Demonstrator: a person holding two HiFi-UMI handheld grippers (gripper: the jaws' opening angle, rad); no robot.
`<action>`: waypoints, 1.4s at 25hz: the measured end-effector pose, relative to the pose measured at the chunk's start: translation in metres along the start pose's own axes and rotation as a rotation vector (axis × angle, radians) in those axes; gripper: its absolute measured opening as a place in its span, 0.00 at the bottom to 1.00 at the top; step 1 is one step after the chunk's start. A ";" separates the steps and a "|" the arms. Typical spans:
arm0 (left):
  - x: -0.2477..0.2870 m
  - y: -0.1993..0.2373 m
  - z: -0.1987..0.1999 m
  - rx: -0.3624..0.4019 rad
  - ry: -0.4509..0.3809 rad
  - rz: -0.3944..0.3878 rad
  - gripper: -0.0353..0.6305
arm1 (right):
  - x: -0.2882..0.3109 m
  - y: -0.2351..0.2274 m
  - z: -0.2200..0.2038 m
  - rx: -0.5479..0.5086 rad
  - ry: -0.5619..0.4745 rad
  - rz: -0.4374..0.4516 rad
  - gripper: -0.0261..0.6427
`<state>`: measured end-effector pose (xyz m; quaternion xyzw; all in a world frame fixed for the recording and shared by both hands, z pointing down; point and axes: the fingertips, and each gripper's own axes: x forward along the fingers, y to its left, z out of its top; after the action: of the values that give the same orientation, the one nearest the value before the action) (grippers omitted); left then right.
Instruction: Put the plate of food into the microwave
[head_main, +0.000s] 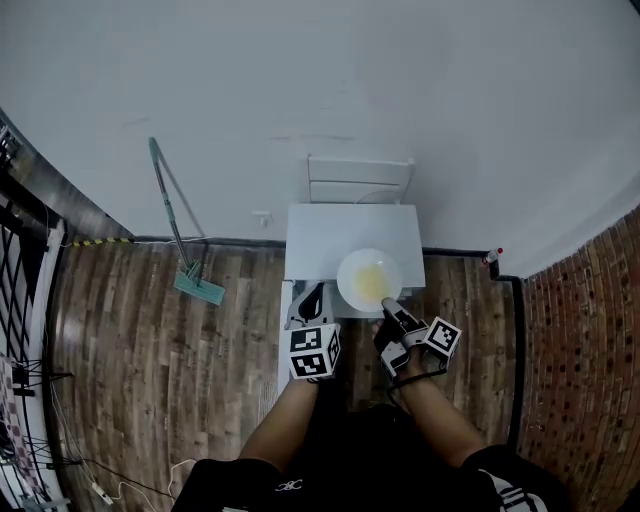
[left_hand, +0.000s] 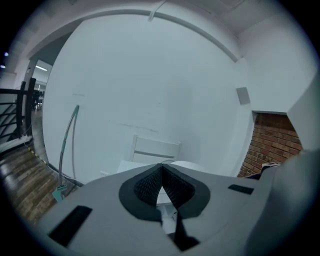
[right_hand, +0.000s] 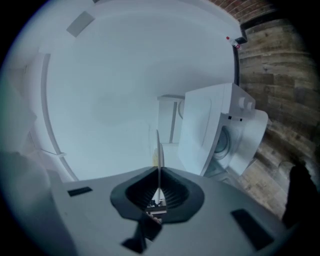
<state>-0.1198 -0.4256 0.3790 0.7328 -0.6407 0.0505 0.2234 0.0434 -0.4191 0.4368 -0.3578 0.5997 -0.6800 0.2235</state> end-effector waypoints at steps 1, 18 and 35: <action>0.003 0.001 -0.004 -0.012 -0.002 0.008 0.05 | 0.001 -0.003 0.002 -0.004 0.011 0.004 0.08; 0.052 0.025 -0.209 -0.005 -0.089 0.103 0.05 | -0.011 -0.201 0.012 -0.050 0.183 -0.016 0.08; 0.083 0.083 -0.314 0.032 -0.259 0.133 0.05 | 0.154 -0.316 0.003 -0.055 0.082 0.124 0.08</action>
<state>-0.1190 -0.3852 0.7116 0.6924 -0.7106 -0.0196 0.1234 -0.0139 -0.4765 0.7782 -0.2979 0.6478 -0.6621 0.2307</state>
